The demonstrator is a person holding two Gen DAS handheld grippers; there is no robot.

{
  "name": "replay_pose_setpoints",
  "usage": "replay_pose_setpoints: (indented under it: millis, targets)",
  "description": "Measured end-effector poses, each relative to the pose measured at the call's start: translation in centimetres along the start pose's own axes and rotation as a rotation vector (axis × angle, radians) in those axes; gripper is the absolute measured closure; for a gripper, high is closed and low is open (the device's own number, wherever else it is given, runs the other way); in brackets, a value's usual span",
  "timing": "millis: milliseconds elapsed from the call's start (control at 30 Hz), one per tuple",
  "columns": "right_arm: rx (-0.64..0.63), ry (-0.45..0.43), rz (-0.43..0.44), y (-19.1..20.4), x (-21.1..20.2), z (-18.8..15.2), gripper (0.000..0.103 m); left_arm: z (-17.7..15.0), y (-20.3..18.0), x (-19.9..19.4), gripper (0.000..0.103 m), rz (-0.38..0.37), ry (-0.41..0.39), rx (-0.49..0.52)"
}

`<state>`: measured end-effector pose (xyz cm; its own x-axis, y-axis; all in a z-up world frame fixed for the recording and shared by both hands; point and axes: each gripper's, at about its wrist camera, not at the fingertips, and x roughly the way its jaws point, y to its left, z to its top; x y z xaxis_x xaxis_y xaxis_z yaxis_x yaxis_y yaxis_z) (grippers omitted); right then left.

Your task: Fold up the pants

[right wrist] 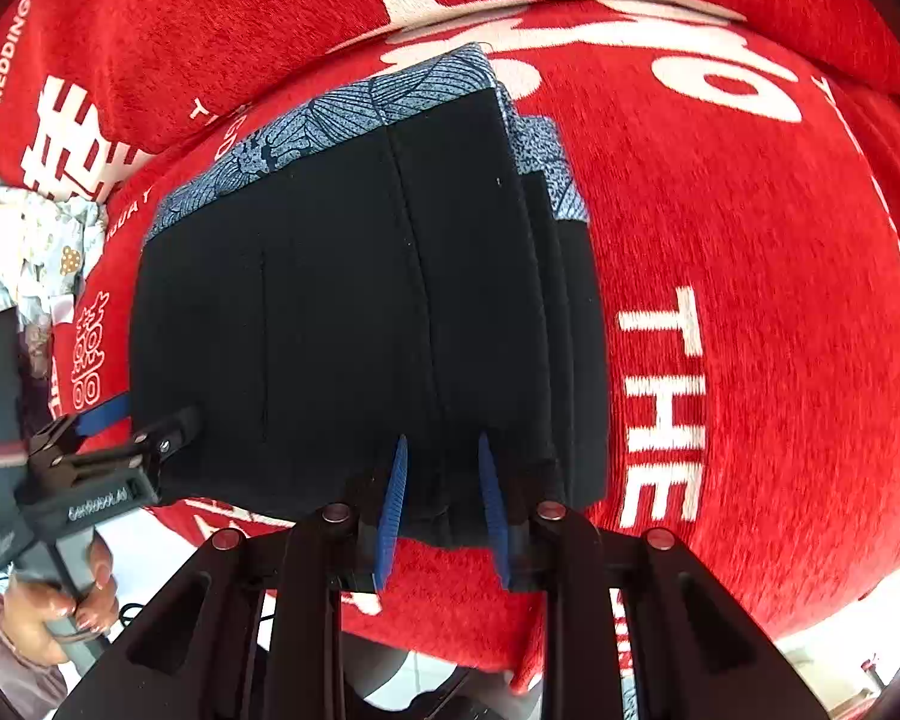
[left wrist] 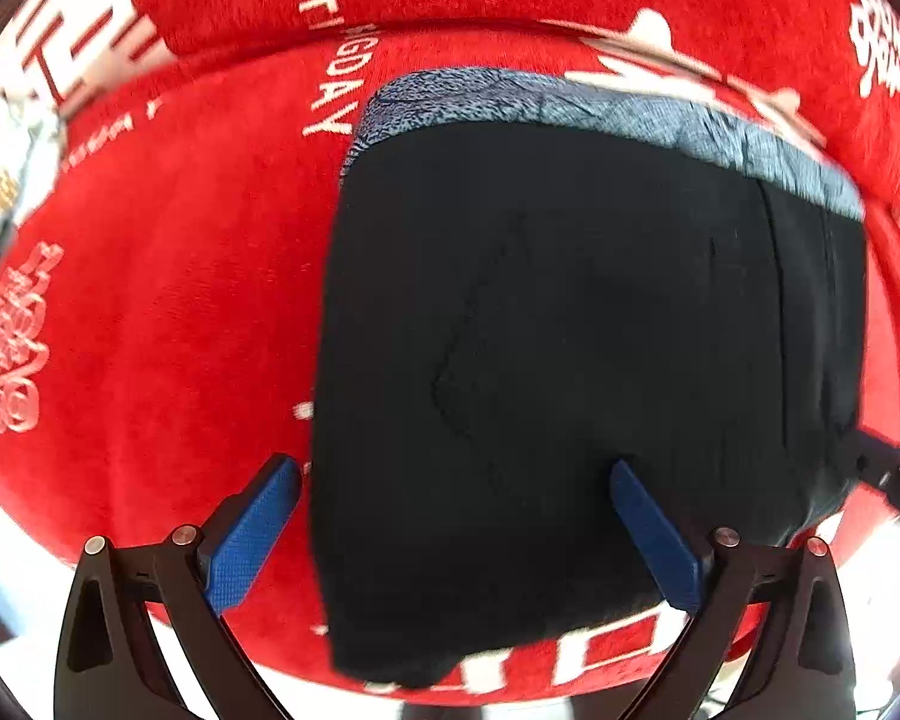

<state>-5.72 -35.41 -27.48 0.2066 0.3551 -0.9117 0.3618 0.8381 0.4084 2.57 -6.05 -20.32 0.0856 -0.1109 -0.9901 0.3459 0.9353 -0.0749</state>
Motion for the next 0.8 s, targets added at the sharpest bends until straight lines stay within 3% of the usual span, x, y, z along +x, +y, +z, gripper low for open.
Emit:
replay_pose_setpoints:
  millis: [133, 267, 333, 400, 467, 500, 667, 800]
  targets:
    - [-0.005, -0.002, 0.004, -0.2, 0.0, 0.0, 0.075, 0.9, 0.8, 1.1, 0.0, -0.114, 0.066, -0.011]
    - [0.034, 0.01, 0.02, -0.5, -0.1, 0.3, 0.075, 1.8, 2.4, 3.0, 0.0, -0.257, 0.187, -0.119]
    - [0.041, 0.021, 0.01, 0.0, -0.4, 0.4, 0.074, 1.6, 2.1, 2.2, 0.0, -0.222, 0.153, -0.096]
    - [0.04, 0.032, 0.001, 0.4, -1.2, 0.4, 0.067, 1.0, 0.8, 0.6, 0.0, -0.132, 0.095, -0.045]
    - [0.044, 0.032, -0.001, 0.9, -2.1, 0.3, 0.051, 0.6, 0.1, -0.8, 0.0, -0.071, 0.069, -0.017]
    - [0.048, 0.028, 0.0, 1.1, -2.6, 0.2, 0.048, 0.2, -0.2, -1.7, 0.0, -0.046, 0.06, -0.004]
    - [0.087, 0.018, -0.01, 2.2, -5.4, -0.2, 0.03, -1.1, -1.2, -6.1, 0.0, 0.037, 0.024, 0.066]
    - [0.106, -0.009, -0.025, 3.4, -7.8, -0.6, 0.024, -2.1, -1.0, -10.6, 0.0, 0.073, -0.033, 0.106]
